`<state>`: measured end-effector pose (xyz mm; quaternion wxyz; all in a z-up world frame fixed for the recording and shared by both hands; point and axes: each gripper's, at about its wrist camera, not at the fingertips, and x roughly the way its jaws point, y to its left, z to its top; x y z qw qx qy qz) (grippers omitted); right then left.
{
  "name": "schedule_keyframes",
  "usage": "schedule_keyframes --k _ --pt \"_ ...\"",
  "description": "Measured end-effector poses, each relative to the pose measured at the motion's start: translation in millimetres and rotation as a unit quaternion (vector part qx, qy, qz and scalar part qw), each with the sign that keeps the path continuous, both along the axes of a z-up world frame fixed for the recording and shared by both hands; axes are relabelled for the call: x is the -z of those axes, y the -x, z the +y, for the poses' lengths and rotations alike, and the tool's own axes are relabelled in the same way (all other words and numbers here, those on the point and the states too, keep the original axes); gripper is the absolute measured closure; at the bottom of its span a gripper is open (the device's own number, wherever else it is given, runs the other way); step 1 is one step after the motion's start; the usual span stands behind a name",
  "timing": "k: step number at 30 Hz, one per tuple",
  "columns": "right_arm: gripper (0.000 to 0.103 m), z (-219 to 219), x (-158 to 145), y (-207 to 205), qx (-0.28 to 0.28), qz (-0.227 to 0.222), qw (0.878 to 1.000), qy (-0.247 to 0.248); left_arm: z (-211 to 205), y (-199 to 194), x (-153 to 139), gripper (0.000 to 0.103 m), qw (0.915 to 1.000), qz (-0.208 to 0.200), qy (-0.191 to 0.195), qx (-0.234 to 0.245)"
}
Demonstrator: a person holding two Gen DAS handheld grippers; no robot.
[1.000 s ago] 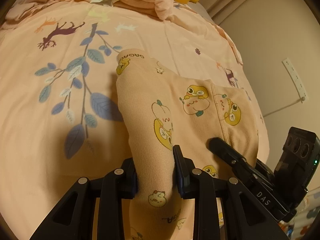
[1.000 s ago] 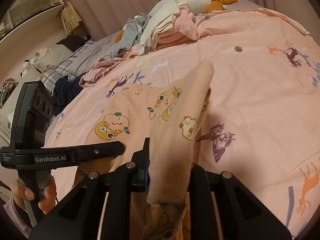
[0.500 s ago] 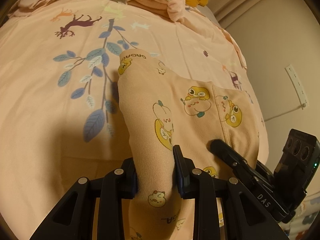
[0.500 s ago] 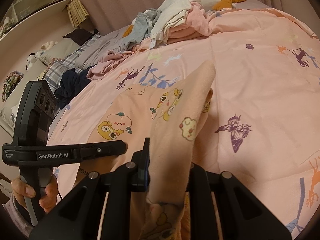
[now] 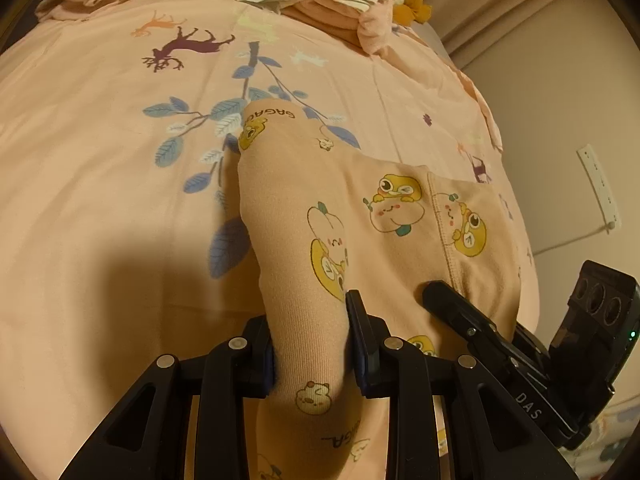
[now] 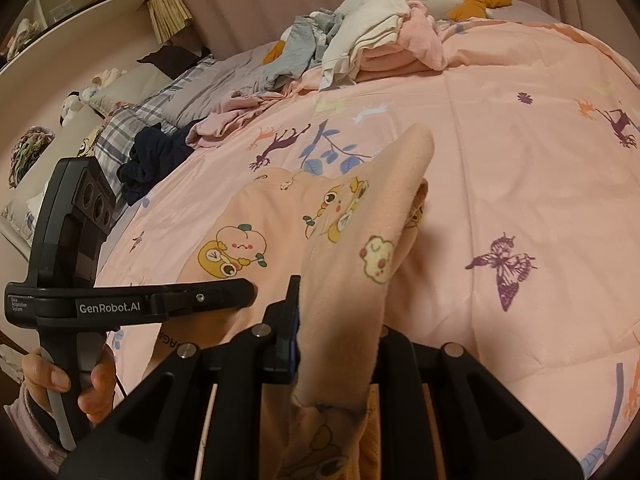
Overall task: Fold small clothes
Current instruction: 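Lift the gripped strip end with both tools and hold it up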
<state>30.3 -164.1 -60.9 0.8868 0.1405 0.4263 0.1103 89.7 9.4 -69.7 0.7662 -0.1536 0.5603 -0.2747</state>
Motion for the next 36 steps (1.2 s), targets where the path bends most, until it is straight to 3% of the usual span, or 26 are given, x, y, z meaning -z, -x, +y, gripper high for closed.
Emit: schedule_keyframes --k 36 --pt "0.086 23 1 -31 -0.027 -0.003 1.0 0.01 27 -25 0 0.075 0.9996 -0.003 -0.006 -0.027"
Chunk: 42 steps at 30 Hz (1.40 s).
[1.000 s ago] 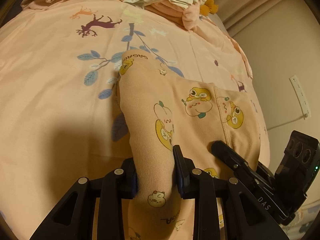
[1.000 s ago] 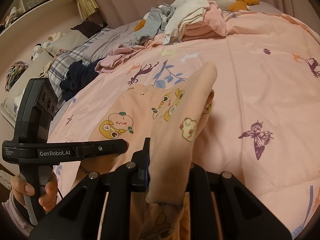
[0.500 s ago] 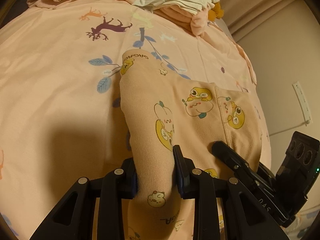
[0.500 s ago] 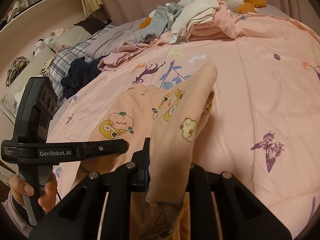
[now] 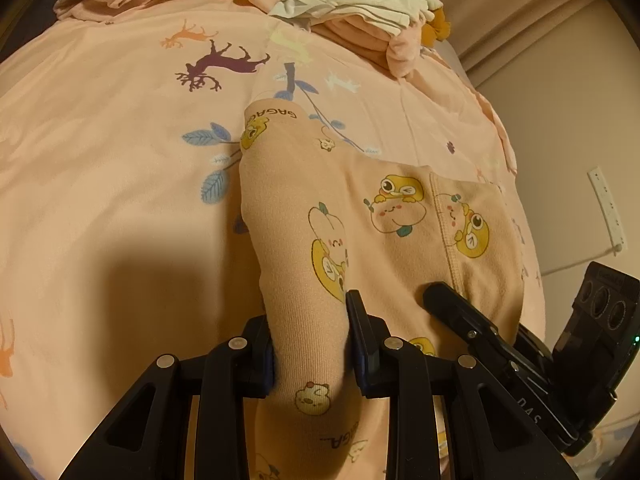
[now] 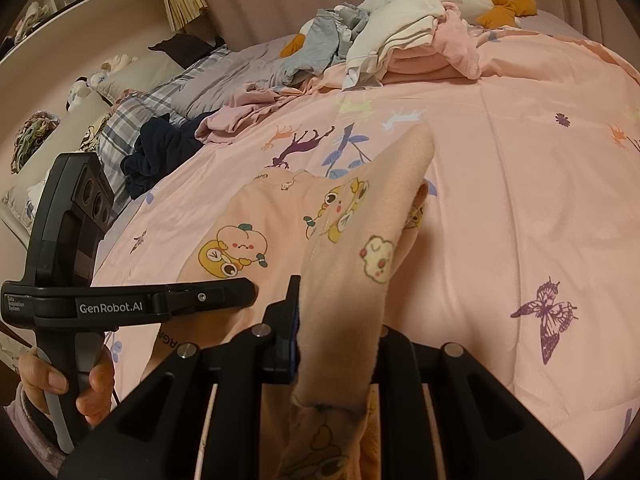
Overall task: Fold small clothes
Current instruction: 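Lift the gripped strip end with both tools and hold it up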
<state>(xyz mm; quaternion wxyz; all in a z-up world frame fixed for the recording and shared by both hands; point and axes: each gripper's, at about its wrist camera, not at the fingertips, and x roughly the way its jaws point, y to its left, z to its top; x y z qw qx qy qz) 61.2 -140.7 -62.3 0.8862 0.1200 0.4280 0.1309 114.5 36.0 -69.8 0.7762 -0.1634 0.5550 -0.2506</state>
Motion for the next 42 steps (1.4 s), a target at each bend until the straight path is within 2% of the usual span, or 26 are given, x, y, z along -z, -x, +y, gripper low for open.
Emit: schedule_keyframes --k 21,42 --pt "0.086 0 0 -7 -0.001 0.001 1.0 -0.001 0 -15 -1 0.075 1.0 -0.001 -0.003 0.003" --pt "0.086 -8 2 -34 0.004 0.001 1.0 -0.004 -3 -21 1 0.075 1.0 -0.003 -0.006 0.005"
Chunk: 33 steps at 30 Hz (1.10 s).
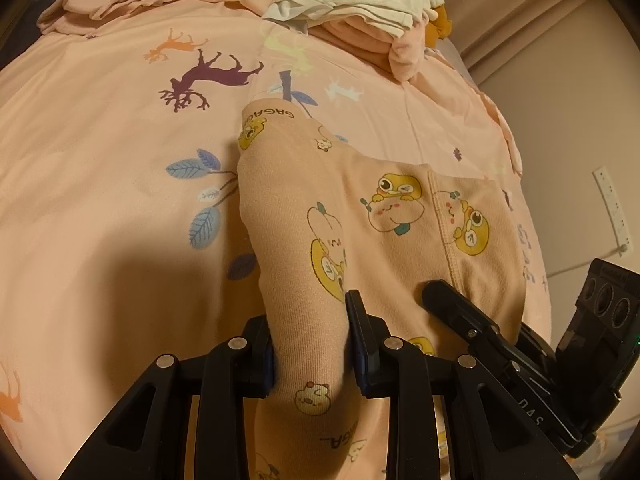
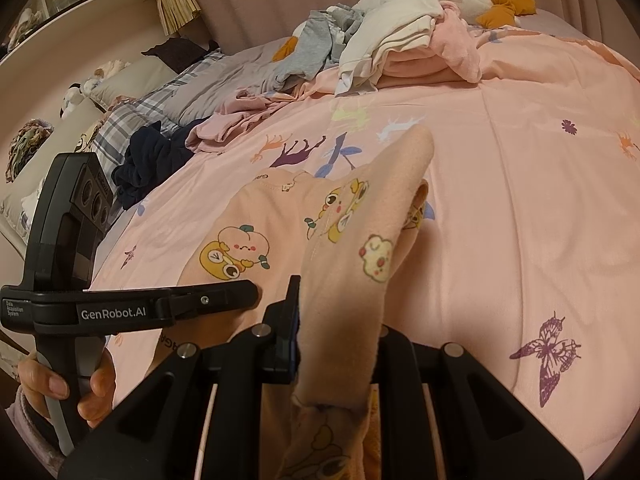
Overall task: Fold small clothes
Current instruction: 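Lift the gripped strip end with both tools and hold it up, then fold the held strip end over onto the other half with both tools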
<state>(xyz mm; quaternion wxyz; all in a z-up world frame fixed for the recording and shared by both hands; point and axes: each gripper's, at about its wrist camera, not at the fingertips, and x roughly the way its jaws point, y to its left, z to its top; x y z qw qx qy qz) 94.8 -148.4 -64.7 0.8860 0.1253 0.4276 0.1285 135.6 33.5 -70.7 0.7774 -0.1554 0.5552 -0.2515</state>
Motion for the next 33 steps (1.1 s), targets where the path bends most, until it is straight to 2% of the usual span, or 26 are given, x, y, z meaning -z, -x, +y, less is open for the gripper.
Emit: schedule_keyframes --k 18,33 --pt "0.086 -5 4 -11 0.003 -0.001 1.0 -0.001 -2 0 1 0.075 1.0 -0.002 -0.001 -0.001" --pt "0.086 -9 4 -28 0.014 -0.015 1.0 0.005 -19 -29 3 0.075 0.9997 -0.022 -0.009 0.005"
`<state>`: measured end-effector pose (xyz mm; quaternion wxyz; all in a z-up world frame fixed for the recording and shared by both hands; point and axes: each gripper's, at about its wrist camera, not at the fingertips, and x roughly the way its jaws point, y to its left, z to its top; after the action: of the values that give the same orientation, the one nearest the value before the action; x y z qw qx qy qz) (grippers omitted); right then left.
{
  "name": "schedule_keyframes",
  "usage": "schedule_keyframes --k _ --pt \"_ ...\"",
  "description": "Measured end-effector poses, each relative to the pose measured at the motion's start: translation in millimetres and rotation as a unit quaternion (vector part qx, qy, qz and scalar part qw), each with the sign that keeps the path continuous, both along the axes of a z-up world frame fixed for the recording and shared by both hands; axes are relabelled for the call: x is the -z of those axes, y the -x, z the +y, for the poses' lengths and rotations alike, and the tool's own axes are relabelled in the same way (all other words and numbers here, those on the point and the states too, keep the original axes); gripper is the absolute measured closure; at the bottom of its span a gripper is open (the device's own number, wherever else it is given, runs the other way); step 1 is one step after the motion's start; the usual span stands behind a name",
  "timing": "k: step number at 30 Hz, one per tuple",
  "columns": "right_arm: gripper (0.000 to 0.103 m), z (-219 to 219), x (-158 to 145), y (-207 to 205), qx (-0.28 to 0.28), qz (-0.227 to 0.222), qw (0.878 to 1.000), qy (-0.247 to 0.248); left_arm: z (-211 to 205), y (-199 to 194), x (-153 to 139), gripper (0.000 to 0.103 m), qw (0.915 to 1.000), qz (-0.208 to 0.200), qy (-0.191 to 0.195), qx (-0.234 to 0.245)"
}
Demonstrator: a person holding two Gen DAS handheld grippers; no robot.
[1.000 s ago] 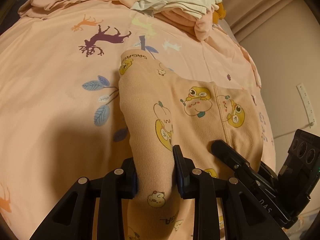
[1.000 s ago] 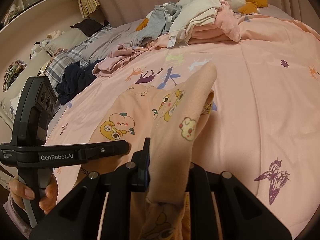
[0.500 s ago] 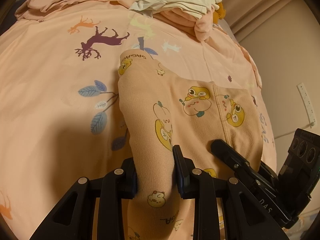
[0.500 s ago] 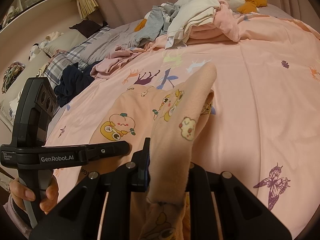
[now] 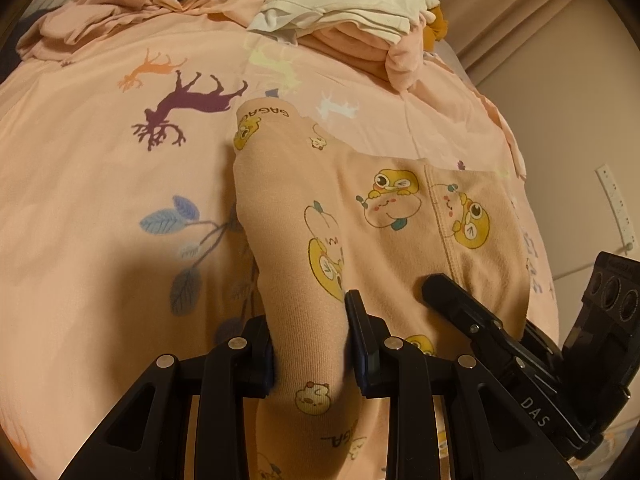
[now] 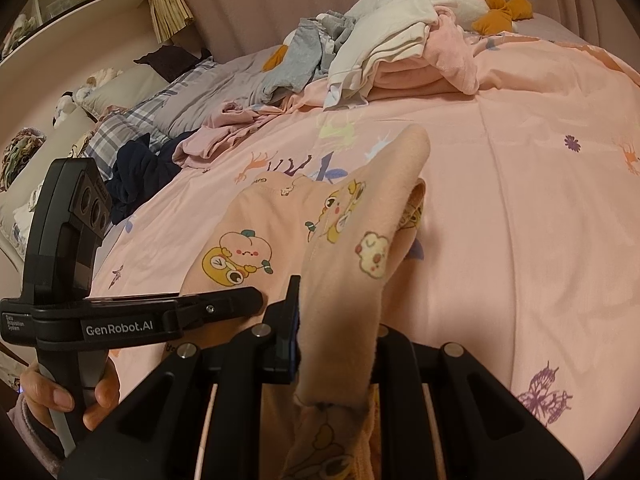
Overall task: Fold small clothes
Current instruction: 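Fold the held strip end over onto the other half with both tools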
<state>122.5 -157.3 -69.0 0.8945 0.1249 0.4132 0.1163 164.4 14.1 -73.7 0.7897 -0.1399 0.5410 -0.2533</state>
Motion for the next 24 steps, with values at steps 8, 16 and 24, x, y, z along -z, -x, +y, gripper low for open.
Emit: schedule_keyframes --k 8,16,24 --pt "0.085 -7 14 -13 0.01 0.017 1.0 0.002 -8 -11 11 0.075 0.9999 -0.005 -0.014 0.0" --pt "0.081 -18 30 -17 0.023 0.047 0.999 -0.006 -2 -13 17 0.075 0.9999 0.003 -0.013 -0.002" --pt "0.068 -27 30 -10 0.041 0.058 0.997 -0.004 6 -7 17 0.065 0.9996 0.005 -0.025 -0.011"
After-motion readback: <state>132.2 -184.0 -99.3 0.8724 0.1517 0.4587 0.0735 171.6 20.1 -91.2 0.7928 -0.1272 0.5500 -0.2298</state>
